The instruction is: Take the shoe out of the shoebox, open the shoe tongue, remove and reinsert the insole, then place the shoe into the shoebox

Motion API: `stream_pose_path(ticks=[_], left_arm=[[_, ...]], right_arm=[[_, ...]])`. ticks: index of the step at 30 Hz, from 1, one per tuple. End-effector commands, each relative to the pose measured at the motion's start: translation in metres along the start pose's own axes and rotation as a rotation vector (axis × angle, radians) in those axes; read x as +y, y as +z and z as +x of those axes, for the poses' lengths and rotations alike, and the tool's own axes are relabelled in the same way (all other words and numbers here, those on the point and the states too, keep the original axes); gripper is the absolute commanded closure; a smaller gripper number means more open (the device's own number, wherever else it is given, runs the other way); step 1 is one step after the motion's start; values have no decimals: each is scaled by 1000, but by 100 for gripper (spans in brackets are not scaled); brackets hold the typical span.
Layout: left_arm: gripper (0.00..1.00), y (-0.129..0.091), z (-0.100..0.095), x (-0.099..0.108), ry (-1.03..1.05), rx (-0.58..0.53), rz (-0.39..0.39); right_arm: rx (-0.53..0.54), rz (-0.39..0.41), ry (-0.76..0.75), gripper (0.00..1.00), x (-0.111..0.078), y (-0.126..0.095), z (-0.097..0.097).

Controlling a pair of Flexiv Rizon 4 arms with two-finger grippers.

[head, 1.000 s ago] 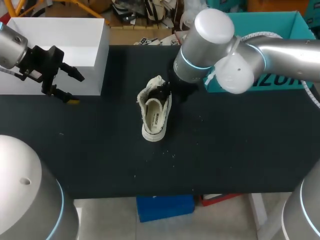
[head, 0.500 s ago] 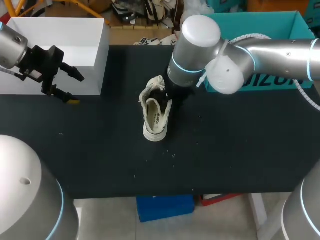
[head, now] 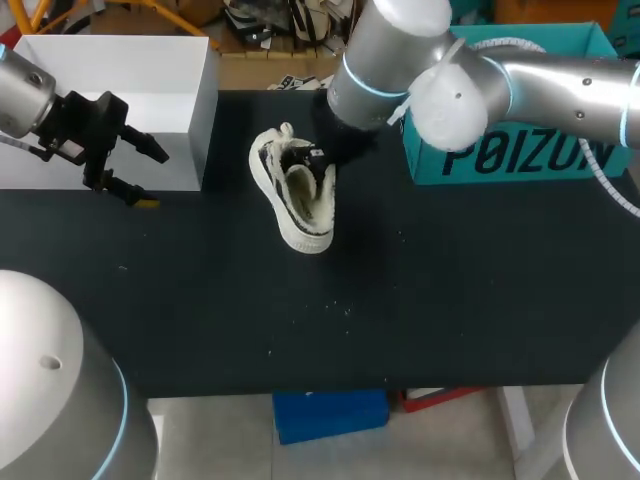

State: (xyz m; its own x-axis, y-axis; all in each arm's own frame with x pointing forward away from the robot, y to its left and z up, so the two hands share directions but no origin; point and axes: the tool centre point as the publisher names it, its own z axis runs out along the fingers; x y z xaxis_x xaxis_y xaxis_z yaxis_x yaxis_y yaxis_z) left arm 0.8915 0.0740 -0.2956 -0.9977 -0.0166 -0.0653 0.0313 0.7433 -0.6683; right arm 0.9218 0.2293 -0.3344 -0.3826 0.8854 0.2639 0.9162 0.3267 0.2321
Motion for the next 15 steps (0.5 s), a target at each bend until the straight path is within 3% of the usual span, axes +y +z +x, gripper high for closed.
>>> stream_pose_path(ticks=[1,4,5,7,9,15], left_arm=[[0,1,0,1,2,-4,0],[0,1,0,1,2,-4,0],[0,1,0,1,2,-4,0],[0,1,0,1,2,-4,0],[0,1,0,1,2,-4,0],[0,1,0,1,2,-4,0]], right_arm=[[129,121,-433,100,5,-91,-3],[98,210,-682,100,11,-127,-9],[61,279,-809,100,12,-138,-13],[-76,421,-998,100,18,-160,-22],[-226,509,-1082,100,24,-177,-33],[-226,509,-1082,100,24,-177,-33]])
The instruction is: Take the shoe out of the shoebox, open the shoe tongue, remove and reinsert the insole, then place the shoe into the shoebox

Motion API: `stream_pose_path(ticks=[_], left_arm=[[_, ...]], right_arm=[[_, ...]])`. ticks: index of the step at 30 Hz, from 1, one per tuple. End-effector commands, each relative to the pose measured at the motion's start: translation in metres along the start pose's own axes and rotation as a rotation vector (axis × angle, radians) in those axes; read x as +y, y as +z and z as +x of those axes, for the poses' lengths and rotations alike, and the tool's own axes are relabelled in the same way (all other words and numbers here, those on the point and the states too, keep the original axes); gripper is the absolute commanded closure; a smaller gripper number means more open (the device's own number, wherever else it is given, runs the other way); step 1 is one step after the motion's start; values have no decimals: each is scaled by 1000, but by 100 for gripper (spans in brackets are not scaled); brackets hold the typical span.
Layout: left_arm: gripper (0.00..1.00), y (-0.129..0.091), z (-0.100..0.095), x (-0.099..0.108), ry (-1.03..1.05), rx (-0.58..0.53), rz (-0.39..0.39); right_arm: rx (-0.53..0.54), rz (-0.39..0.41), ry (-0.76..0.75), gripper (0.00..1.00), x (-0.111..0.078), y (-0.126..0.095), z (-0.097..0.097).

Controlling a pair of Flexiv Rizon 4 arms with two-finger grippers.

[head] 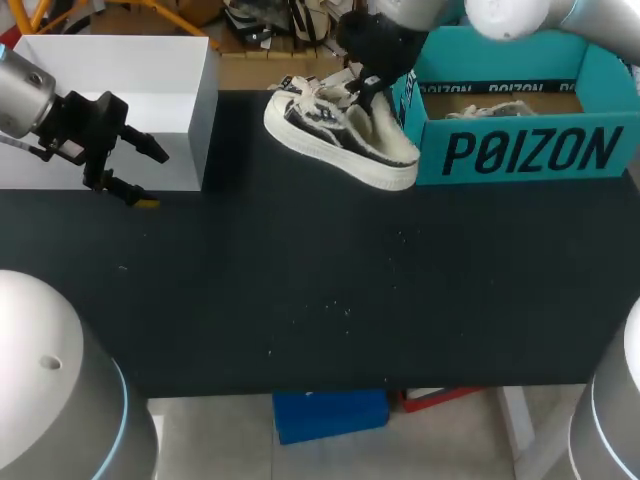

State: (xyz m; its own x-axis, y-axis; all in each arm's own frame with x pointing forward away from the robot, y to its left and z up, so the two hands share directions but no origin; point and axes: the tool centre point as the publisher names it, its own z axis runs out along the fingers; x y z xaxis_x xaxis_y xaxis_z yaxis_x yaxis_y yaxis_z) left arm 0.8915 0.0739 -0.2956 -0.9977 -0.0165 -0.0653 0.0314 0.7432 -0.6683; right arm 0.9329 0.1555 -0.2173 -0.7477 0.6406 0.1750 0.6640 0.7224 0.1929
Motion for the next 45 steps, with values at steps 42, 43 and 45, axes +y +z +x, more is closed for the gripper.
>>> stream_pose_path(ticks=[42,43,45], left_arm=[[0,1,0,1,2,-4,0],[0,1,0,1,2,-4,0],[0,1,0,1,2,-4,0]], right_arm=[[-364,310,-763,100,3,-104,-200],[-364,310,-762,100,2,-105,-209],[-364,302,-765,100,2,-106,-225]])
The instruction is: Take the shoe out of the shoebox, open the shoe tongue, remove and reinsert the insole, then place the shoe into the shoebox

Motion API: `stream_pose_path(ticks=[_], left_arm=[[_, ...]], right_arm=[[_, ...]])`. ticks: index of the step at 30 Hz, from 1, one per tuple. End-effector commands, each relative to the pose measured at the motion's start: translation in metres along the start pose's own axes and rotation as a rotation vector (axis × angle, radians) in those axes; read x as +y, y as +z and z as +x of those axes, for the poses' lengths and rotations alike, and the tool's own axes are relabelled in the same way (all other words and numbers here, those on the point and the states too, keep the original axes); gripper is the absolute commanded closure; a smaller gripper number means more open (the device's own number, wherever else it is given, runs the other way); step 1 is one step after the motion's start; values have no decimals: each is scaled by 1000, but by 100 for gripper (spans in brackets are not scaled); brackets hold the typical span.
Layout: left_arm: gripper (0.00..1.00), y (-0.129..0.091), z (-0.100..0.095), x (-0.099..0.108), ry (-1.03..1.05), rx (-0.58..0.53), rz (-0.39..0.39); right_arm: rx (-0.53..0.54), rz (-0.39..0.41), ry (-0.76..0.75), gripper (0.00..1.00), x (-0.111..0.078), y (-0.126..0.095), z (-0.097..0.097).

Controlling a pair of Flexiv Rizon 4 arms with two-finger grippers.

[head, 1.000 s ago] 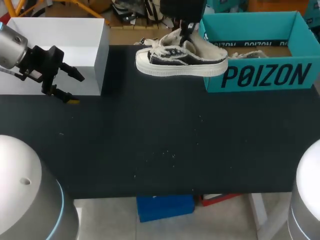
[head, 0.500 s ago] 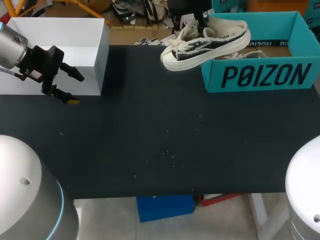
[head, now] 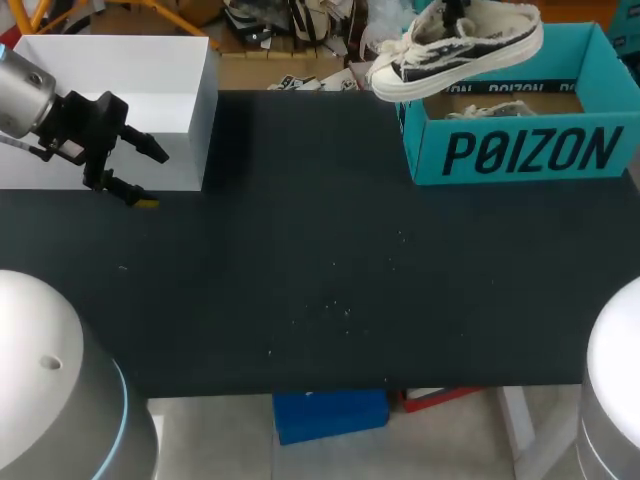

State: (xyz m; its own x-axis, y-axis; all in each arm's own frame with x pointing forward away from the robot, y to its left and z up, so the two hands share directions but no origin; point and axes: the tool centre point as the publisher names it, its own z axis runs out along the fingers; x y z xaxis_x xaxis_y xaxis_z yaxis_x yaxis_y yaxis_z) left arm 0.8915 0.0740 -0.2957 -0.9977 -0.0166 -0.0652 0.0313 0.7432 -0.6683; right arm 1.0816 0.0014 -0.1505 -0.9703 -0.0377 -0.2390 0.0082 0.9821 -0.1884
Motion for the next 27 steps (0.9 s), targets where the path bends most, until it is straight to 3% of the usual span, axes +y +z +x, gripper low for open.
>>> stream_pose_path(ticks=[1,18,27], left_arm=[[0,1,0,1,2,-4,0],[0,1,0,1,2,-4,0],[0,1,0,1,2,-4,0]], right_arm=[[14,-54,1,100,-20,15,-23],[31,-68,37,100,-99,82,-104],[54,-80,43,100,-120,120,-125]])
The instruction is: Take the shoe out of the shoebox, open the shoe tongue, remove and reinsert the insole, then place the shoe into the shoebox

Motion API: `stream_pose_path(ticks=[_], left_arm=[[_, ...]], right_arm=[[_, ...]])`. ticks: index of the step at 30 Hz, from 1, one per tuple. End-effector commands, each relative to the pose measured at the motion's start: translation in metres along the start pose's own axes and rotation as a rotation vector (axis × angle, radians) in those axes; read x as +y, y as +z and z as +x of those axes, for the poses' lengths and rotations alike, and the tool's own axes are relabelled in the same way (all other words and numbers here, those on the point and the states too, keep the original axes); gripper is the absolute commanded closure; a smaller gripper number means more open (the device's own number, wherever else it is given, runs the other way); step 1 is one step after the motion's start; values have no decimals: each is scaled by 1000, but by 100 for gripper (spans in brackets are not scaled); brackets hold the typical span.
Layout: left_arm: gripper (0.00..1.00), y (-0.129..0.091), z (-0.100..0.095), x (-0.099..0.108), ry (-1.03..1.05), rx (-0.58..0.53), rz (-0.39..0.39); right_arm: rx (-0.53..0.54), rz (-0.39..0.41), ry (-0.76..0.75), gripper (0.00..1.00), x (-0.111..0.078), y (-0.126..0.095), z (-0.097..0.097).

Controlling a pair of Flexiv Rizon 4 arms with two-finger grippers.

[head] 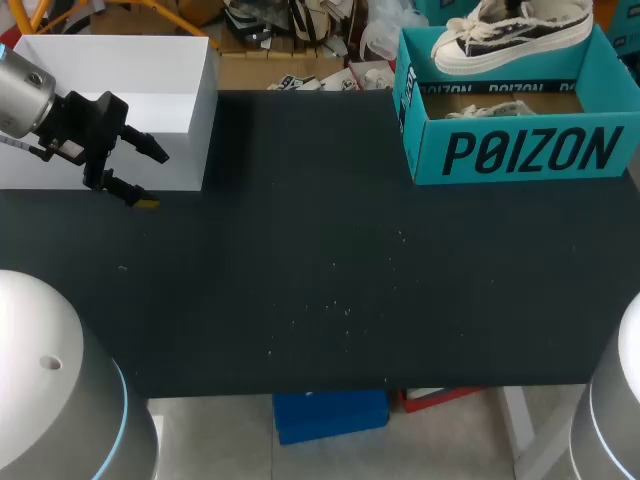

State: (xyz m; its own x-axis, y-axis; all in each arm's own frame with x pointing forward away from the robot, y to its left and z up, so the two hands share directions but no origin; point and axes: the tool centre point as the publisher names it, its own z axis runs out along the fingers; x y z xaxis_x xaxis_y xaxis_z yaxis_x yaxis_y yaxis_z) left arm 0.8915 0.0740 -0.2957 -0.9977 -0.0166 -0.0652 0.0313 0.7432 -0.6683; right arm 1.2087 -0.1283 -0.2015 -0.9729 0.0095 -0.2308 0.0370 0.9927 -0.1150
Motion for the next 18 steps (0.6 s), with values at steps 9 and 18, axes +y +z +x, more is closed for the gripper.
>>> stream_pose_path(ticks=[9,18], left_arm=[[0,1,0,1,2,-4,0],[0,1,0,1,2,-4,0]], right_arm=[[21,-76,22,100,-10,54,-25],[50,-102,16,100,-6,93,-16]])
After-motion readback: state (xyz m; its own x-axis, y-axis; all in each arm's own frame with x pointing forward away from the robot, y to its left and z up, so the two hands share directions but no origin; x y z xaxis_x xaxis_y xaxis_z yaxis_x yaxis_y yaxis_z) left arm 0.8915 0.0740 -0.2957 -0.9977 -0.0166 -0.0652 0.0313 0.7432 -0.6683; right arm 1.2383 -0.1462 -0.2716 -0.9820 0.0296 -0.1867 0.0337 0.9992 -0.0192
